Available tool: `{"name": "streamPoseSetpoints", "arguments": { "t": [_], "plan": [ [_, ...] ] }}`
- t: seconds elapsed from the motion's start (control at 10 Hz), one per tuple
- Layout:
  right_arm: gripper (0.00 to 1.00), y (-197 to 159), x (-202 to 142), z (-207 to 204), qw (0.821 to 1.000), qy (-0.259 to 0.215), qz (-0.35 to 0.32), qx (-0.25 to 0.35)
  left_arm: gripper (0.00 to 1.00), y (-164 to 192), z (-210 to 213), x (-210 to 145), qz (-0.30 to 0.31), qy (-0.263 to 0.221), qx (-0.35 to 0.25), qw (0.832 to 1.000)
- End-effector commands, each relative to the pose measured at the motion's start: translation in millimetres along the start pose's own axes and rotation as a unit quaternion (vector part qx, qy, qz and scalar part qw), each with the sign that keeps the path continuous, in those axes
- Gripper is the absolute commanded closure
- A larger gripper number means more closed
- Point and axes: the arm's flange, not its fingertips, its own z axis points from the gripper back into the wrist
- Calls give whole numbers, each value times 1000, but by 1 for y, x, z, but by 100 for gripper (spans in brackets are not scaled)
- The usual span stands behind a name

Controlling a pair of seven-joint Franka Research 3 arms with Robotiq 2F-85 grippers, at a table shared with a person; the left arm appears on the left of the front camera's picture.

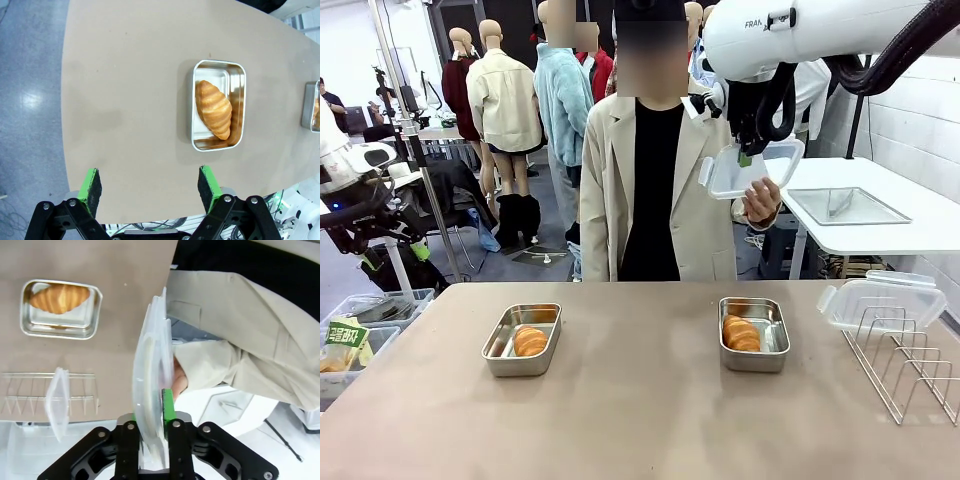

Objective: Place the bread in airtight containers.
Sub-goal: Pick up one Airtight Container lid and hand it to the human.

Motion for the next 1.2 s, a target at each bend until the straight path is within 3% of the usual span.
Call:
{"name": "streamPoseSetpoints", "arguments": {
  "t": [0.0, 0.2, 0.3, 0.6, 1.1],
  "plan": [
    [47, 5, -5, 24, 999, -12, -16, 37, 0, 2, 2, 1, 0, 0, 8, 1000],
    [10, 31, -25, 49, 997, -21, -23, 71, 0, 2, 2, 1, 0, 0, 8, 1000],
    [0, 44, -37, 57, 996, -22, -22, 88, 0, 2, 2, 1, 0, 0, 8, 1000],
    [0, 80, -74, 43, 991, -29, -34, 125, 0, 2, 2, 1, 0, 0, 8, 1000],
    [0, 125, -156, -48, 982, -67, -101, 143, 0, 2, 2, 1, 0, 0, 8, 1000]
  ]
}}
